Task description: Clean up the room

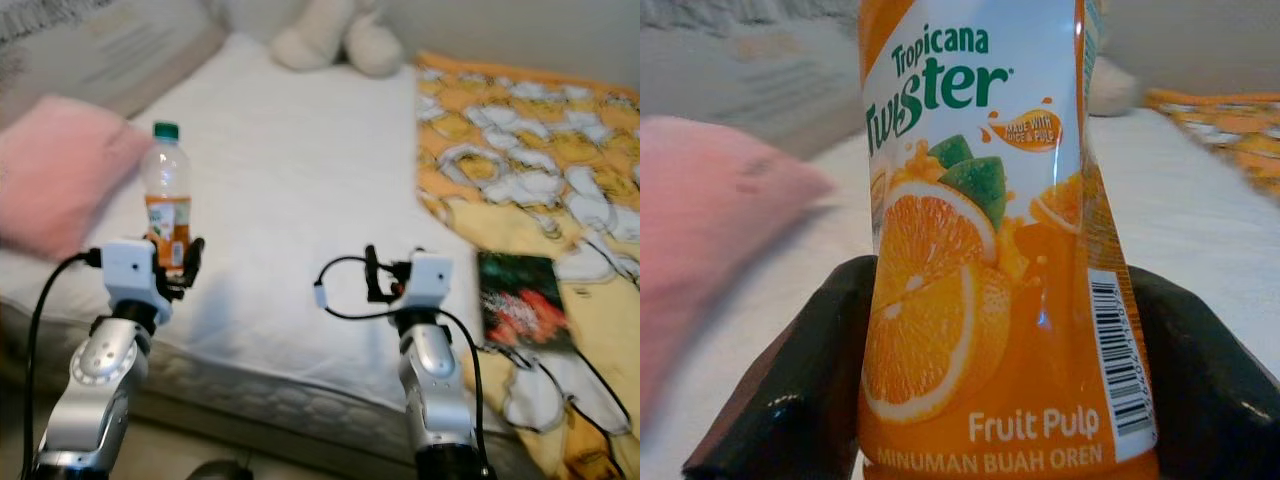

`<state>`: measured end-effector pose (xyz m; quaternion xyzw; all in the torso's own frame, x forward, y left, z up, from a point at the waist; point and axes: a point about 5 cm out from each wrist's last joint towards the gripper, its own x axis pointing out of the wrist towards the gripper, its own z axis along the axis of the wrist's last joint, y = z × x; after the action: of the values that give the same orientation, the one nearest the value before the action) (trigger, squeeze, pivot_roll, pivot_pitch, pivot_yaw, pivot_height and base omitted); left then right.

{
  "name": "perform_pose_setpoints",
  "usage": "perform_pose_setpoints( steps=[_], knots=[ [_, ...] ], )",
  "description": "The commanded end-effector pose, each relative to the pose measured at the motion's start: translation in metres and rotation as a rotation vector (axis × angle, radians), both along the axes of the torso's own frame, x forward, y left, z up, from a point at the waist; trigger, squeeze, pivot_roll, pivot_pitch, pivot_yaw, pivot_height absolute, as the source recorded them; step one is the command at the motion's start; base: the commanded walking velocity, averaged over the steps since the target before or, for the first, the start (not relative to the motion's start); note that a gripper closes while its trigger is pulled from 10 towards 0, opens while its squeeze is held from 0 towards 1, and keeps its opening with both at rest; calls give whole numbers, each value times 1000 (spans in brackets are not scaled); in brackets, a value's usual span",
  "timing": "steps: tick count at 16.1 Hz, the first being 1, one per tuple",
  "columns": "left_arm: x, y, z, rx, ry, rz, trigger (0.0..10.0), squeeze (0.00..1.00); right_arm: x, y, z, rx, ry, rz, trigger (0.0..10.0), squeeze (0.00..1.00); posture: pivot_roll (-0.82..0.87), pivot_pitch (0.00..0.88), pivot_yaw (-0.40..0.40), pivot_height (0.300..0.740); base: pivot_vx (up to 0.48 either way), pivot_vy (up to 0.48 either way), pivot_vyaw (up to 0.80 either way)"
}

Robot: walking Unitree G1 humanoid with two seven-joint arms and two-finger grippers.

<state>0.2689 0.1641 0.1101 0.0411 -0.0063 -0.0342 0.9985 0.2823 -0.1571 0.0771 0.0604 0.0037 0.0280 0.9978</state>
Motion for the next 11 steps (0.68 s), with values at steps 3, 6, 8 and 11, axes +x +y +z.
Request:
perform_pose_setpoints(
  steps=[3, 6, 8, 11],
  knots=[
    [6, -4, 3, 44, -12, -20, 0, 0, 3, -2, 2, 12, -6, 1, 10000, 0, 5, 0, -3, 740, 0, 0, 587],
    [9, -7, 3, 48, -13, -27, 0, 0, 4, -2, 1, 19, 0, 1, 10000, 0, 3, 0, 2, 740, 0, -480, 581],
    [9, -6, 4, 50, -13, -20, 0, 0, 4, -1, 0, 23, 5, 2, 10000, 0, 2, 0, 3, 740, 0, -480, 578],
    [10, -5, 3, 50, -13, -11, 0, 0, 4, -2, -1, 25, 12, 6, 10000, 0, 1, 0, 2, 740, 0, -480, 569]
  ],
)
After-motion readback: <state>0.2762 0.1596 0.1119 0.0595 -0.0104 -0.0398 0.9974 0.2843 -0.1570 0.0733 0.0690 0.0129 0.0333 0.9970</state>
